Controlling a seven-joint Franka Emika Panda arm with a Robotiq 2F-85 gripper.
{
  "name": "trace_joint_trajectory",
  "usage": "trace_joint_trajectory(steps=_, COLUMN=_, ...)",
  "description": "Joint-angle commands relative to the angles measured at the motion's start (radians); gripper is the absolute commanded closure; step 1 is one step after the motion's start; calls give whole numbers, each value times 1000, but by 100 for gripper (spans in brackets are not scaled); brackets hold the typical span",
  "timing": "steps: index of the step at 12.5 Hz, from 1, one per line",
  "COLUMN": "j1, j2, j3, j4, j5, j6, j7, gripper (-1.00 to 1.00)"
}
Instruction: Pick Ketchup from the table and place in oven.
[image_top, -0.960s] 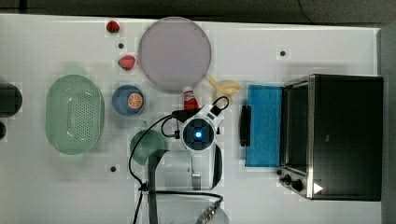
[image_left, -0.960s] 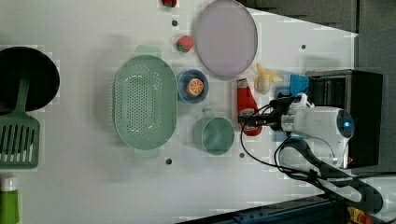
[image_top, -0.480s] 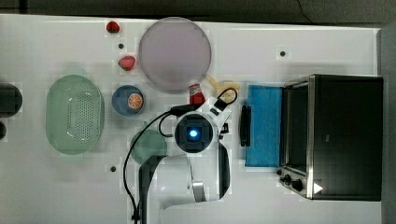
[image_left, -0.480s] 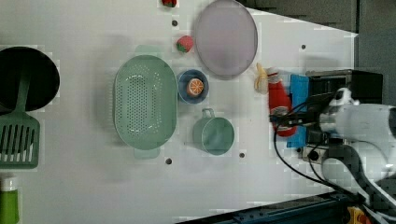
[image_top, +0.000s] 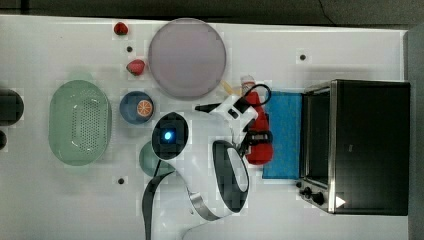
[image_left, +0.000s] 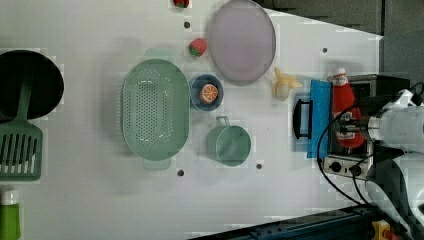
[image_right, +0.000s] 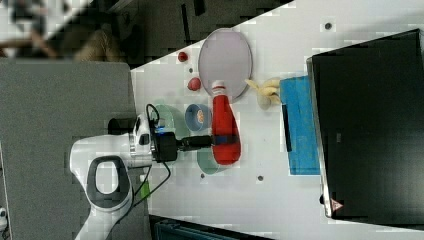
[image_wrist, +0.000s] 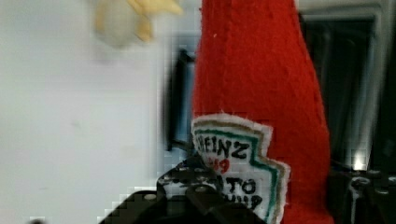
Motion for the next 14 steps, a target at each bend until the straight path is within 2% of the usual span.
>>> trace_joint_trajectory(steps=1, j1=-11, j2=91, j3=-11, j4=-5, j5=-110, j6=-44, j7=260, gripper=-20)
trace_joint_trajectory(steps=3, j1=-18, j2=148, j3=-46, j4=-5, j5=-226, j6=-42, j7=336, gripper=-20)
trace_joint_trajectory(steps=6, j1=-21, j2=240, j3=-109, j4=2, j5=-337, j6=-2, j7=513, gripper=-20)
trace_joint_trajectory(steps=8, j1=-25, j2=289, j3=-150, j4=14, j5=-417, j6=39, j7=523, gripper=-20)
trace_joint_trajectory(steps=11, j1=-41, j2=355, j3=-226, j4=27, j5=-443, j6=186, j7=523, gripper=-20)
trace_joint_trajectory(steps=14, j1=-44, j2=410, j3=-273, j4=43, j5=-503, j6=209, j7=524, gripper=-20)
